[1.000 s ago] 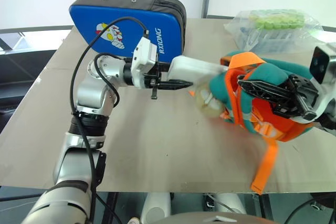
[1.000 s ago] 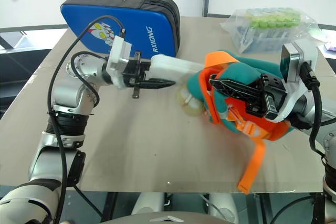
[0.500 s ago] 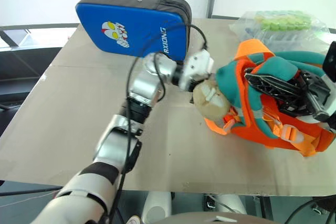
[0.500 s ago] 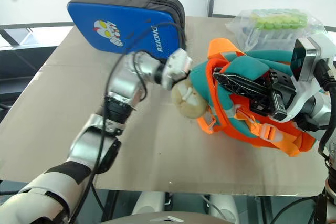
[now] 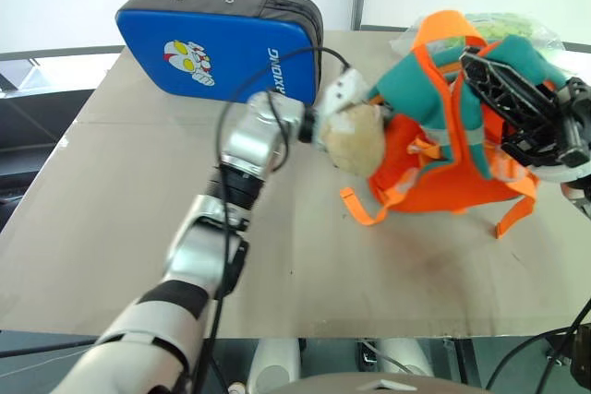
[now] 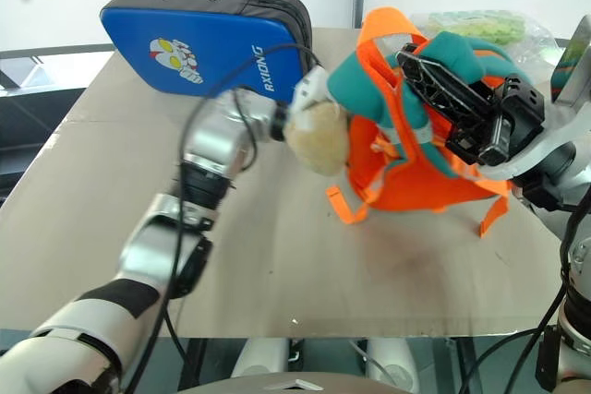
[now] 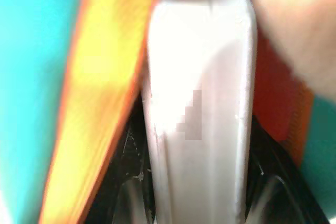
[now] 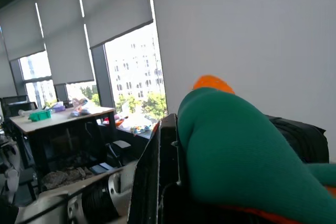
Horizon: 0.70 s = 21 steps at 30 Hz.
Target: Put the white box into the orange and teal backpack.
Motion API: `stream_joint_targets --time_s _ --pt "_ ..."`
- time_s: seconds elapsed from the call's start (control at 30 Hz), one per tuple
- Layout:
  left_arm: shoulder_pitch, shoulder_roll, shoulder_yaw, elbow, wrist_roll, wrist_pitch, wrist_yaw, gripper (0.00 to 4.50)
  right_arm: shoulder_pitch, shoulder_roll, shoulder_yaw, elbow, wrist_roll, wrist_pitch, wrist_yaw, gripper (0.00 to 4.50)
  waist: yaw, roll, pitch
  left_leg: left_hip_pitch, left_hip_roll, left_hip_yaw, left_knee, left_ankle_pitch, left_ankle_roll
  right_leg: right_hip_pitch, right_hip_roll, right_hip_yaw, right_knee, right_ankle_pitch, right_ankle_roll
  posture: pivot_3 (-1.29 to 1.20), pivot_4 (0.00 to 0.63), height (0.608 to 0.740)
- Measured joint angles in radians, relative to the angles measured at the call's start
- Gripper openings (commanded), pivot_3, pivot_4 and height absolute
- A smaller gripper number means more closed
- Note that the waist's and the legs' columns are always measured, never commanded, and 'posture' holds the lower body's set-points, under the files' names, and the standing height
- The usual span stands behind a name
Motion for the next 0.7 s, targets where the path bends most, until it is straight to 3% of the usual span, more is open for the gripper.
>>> stream_joint_targets --time_s 0.13,0.37,0.4,0.57,0.7 --pt "0.051 0.055 0.006 -0.078 0.001 0.054 0.007 1.17 0.080 0.003 0.073 0.004 -0.144 -0.003 0.037 0.05 0.014 0.000 0.000 -0.002 0.000 0.000 0.002 0.000 0.000 0.000 -0.001 -0.001 -0.001 -0.001 0.001 0.00 0.150 0.740" --pt "0.102 -0.104 -0.041 -0.037 0.065 -0.057 0.151 1.17 0.113 0.040 0.091 0.034 -0.219 -0.021 0.044 0.05 0.025 0.000 0.000 -0.008 -0.001 -0.002 0.017 -0.001 0.001 0.003 0.000 0.001 0.000 -0.001 0.001 0.00 0.150 0.740" --pt "0.103 -0.127 -0.042 -0.021 0.065 -0.067 0.159 2.18 0.119 0.041 0.090 0.034 -0.218 -0.021 0.045 0.00 0.025 0.000 0.000 -0.007 -0.001 -0.002 0.017 -0.001 0.001 0.003 0.000 0.001 0.000 -0.001 0.001 0.00 0.150 0.740" --pt "0.142 -0.150 -0.009 -0.035 0.015 -0.064 0.155 4.33 0.140 0.041 0.088 0.034 -0.212 -0.021 0.047 0.00 0.013 0.000 0.000 -0.007 -0.001 -0.004 0.016 -0.001 0.001 0.003 0.001 0.001 0.001 -0.001 0.001 0.00 0.150 0.740" --pt "0.215 -0.008 0.101 -0.190 -0.167 0.133 0.080 4.44 0.156 0.040 0.084 0.039 -0.223 -0.021 0.055 0.00 -0.015 0.001 0.000 -0.005 -0.001 -0.009 0.013 -0.001 0.001 0.002 0.005 0.005 0.002 -0.001 0.001 0.00 0.150 0.740"
